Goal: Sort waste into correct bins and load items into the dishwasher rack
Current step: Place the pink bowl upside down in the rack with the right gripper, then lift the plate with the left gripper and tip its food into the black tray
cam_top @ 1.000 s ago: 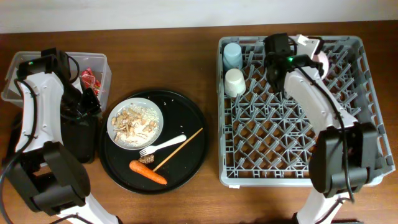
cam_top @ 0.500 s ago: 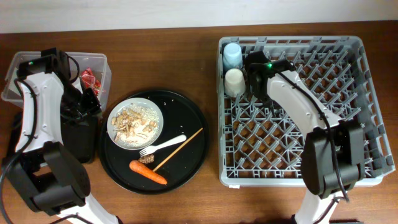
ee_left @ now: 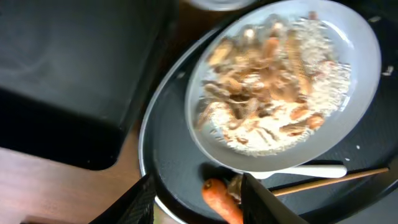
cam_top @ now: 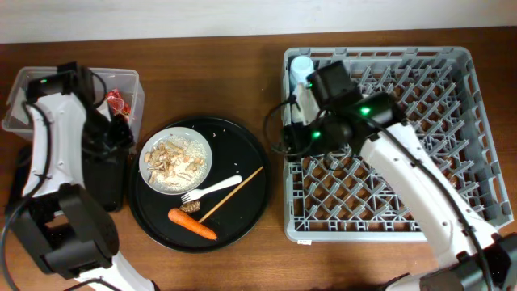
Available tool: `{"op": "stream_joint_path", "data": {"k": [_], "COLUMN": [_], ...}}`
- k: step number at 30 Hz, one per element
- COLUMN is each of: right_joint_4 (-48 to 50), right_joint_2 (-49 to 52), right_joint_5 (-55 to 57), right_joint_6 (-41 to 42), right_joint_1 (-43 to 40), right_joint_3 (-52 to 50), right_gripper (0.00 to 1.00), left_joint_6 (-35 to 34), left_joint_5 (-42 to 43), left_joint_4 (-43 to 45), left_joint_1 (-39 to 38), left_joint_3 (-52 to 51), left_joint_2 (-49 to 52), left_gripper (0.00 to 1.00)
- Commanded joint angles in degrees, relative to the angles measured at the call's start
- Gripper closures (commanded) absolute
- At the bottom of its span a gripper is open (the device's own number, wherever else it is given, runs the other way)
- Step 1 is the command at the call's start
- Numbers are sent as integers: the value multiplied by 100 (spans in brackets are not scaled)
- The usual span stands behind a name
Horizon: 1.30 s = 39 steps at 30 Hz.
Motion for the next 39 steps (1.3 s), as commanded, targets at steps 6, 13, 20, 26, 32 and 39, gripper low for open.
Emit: {"op": "stream_joint_path", "data": {"k": [6, 13, 20, 26, 32, 39], "right_joint_4": [-1062, -1700, -1757, -1759, -1757, -1757], "right_joint_2": [24, 24, 26, 26, 26, 26], "right_joint_5": [761, 1047, 1043, 1043, 1043, 1043], "right_joint_6": [160, -389, -472, -472, -472, -472], "right_joint_1": [-673, -2345, -2817, -2817, -2817, -2817], "right_joint_3": [26, 26, 26, 26, 24, 24], "right_gripper": [23, 20, 20, 20, 20, 20], "left_joint_6": [-59, -588, -723, -721, -721, -719], "left_joint_5": [157, -219, -695, -686, -688, -697], "left_joint_4": [1145, 1558, 1572, 1657, 1716, 1692], "left_joint_1": [-2435, -3185, -3178, -3189, -3193, -3193], "left_joint_3": [-293, -546, -546, -546, -546, -546], "left_joint_2": [-44, 584, 953, 1408, 1639, 1639], "left_gripper": [56, 55, 55, 56, 74, 99]}}
